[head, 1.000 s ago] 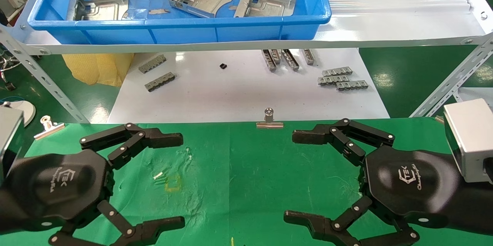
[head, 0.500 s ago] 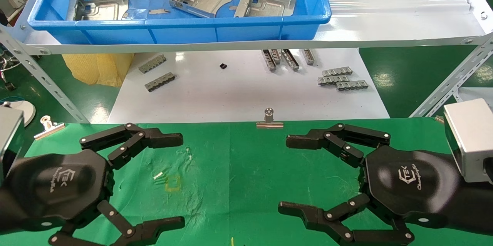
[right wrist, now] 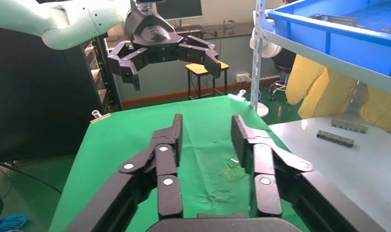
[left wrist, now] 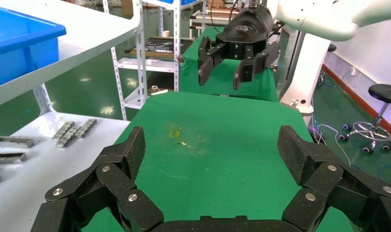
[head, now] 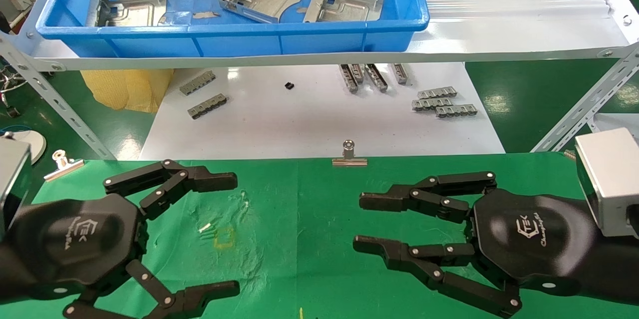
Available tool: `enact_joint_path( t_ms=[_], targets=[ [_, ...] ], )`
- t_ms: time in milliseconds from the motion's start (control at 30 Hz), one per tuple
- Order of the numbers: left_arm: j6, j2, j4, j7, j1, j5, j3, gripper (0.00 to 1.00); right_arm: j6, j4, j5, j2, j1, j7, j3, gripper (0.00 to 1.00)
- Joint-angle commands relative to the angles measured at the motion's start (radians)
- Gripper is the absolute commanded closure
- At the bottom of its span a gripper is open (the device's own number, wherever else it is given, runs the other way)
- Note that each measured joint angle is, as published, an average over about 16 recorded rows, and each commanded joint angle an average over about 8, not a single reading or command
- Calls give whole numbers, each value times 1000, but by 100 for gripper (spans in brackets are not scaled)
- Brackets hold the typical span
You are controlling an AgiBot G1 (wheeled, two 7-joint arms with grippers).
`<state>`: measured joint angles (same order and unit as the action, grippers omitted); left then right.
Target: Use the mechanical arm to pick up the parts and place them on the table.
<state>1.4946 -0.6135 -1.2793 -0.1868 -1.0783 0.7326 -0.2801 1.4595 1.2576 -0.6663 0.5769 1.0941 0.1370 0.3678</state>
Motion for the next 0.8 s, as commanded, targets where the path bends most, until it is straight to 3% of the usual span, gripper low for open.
enact_joint_path(
  t_ms=[33,567,800],
  targets=[
    [0,0,0,0,0,0,0,0,0,0,0,0,0,0,0,100],
    [-1,-1,0,1,-3,1,1,0,0,0,0,0,0,0,0,100],
    [-9,-38,42,28,-69,4,8,0,0,0,0,0,0,0,0,100]
  ],
)
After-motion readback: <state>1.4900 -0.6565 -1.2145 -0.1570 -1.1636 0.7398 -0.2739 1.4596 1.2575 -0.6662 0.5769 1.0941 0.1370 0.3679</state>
